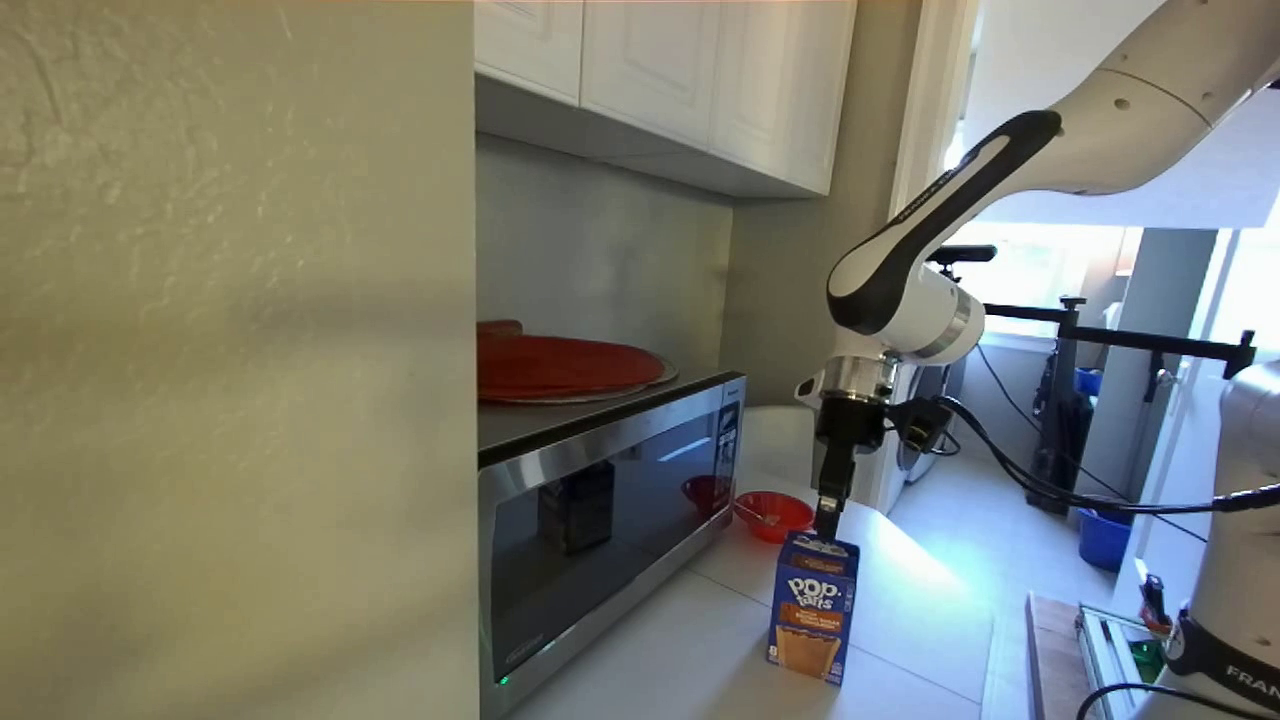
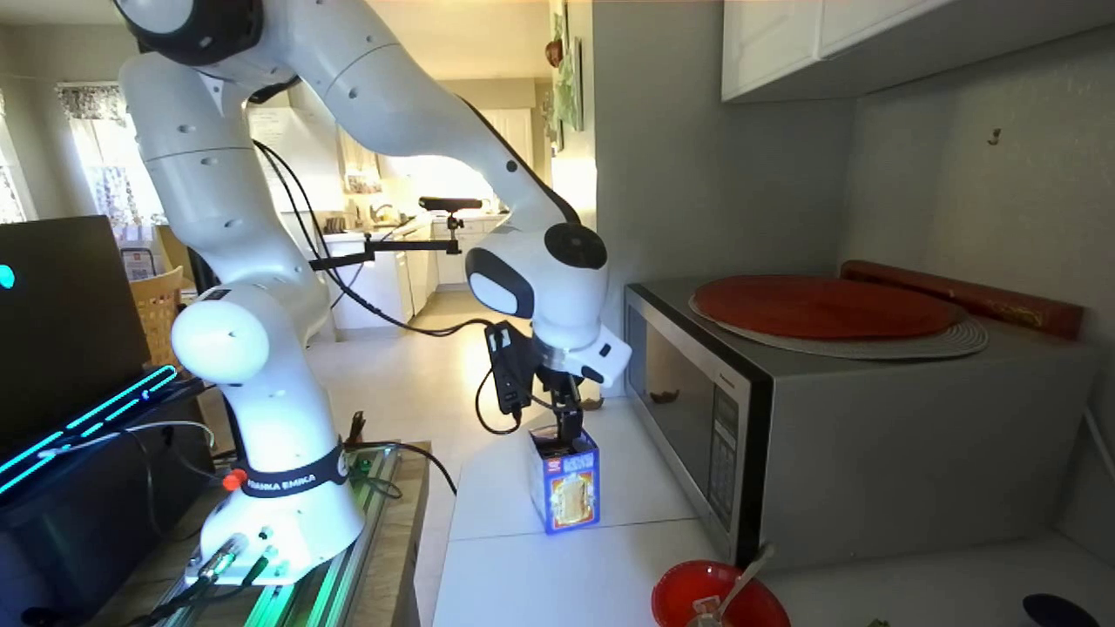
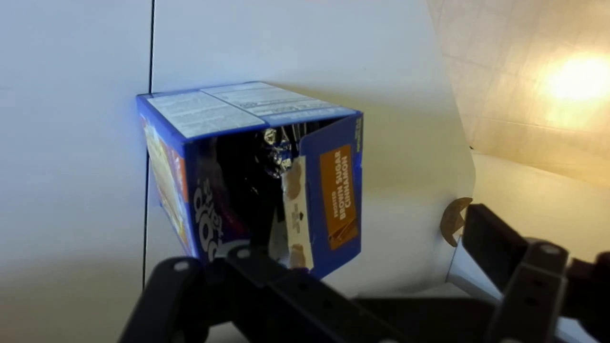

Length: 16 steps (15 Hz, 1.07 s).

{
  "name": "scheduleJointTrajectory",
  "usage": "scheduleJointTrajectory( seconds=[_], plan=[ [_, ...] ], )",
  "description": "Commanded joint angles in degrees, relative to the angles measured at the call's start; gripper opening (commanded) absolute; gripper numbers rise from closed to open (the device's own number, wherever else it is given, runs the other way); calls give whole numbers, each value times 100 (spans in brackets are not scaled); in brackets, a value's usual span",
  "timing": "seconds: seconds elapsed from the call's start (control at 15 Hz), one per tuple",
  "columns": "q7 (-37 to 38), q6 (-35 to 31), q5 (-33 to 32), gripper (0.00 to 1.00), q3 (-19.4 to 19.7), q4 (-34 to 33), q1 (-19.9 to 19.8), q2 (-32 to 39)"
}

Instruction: Open the cover of the blue box

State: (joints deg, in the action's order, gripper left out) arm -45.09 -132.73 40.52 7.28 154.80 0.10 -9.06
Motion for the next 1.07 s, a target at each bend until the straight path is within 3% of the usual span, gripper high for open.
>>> scheduleJointTrajectory(
  seconds=[0.0, 0.2, 0.27, 0.47, 1.0],
  plan=[
    [-258, -389, 445, 100, -108, 0, 82, 284],
    [-294, -564, 620, 90, -233, 8, 99, 450],
    [-303, -615, 671, 70, -273, 12, 103, 479],
    [-306, -642, 720, 59, -367, 63, 101, 427],
    [-440, -472, 463, 1, -339, 315, 71, -329]
  ],
)
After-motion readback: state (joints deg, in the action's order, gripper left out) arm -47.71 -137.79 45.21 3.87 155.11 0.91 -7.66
